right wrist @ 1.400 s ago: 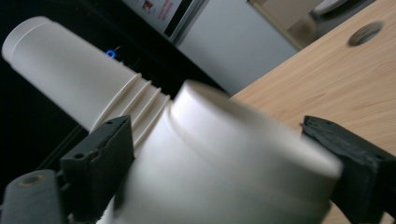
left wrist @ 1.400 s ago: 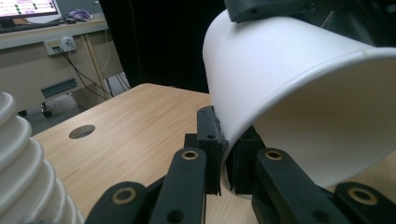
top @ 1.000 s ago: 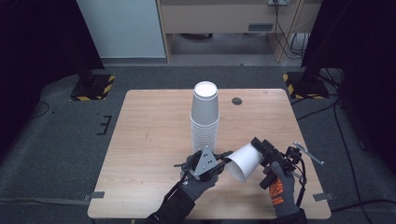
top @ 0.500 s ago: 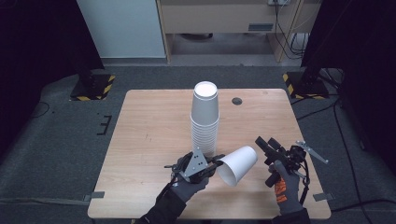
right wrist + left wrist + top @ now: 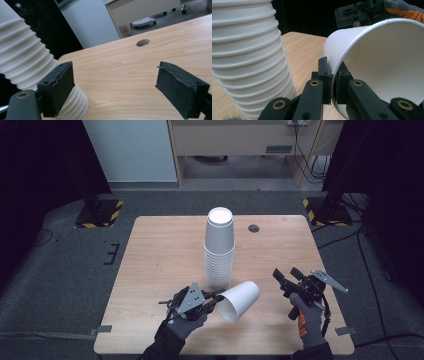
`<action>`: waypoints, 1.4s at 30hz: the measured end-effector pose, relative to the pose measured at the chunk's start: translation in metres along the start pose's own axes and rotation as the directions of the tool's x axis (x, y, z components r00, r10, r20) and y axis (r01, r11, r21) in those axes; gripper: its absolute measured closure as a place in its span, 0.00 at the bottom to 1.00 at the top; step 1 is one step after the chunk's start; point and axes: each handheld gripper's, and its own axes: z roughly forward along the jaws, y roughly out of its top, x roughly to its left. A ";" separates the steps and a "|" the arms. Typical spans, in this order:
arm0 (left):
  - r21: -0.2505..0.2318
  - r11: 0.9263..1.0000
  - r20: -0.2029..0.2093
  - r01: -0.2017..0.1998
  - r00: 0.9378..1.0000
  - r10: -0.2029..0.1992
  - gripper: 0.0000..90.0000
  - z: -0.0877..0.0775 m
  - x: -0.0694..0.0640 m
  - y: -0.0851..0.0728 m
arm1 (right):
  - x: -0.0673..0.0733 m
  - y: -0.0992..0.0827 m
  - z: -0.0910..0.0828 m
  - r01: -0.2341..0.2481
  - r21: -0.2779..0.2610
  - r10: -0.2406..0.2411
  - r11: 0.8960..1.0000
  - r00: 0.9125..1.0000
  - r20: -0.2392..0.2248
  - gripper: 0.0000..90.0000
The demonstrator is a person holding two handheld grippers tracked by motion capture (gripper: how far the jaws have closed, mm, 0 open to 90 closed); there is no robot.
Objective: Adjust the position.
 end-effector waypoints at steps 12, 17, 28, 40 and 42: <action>0.012 1.000 -0.001 0.016 1.000 -0.016 0.95 -0.015 0.002 -0.005 | 0.005 0.001 0.000 0.188 0.030 -0.189 0.982 0.981 0.045 0.17; 0.023 0.999 -0.005 0.028 1.000 -0.028 0.95 -0.025 0.004 -0.009 | 0.002 0.000 -0.002 0.227 0.046 -0.230 0.973 0.972 0.056 0.18; 0.055 0.996 -0.048 0.064 0.997 -0.061 0.95 -0.052 0.014 -0.022 | -0.005 -0.001 -0.004 0.247 0.074 -0.253 0.966 0.963 0.089 0.17; 0.038 0.993 -0.141 0.114 0.984 -0.107 0.95 -0.085 0.030 -0.030 | -0.010 -0.004 -0.004 0.249 0.096 -0.258 0.964 0.961 0.101 0.17; 0.036 0.992 -0.160 0.123 0.980 -0.116 0.95 -0.090 0.032 -0.031 | -0.010 -0.004 -0.004 0.246 0.099 -0.256 0.964 0.961 0.104 0.17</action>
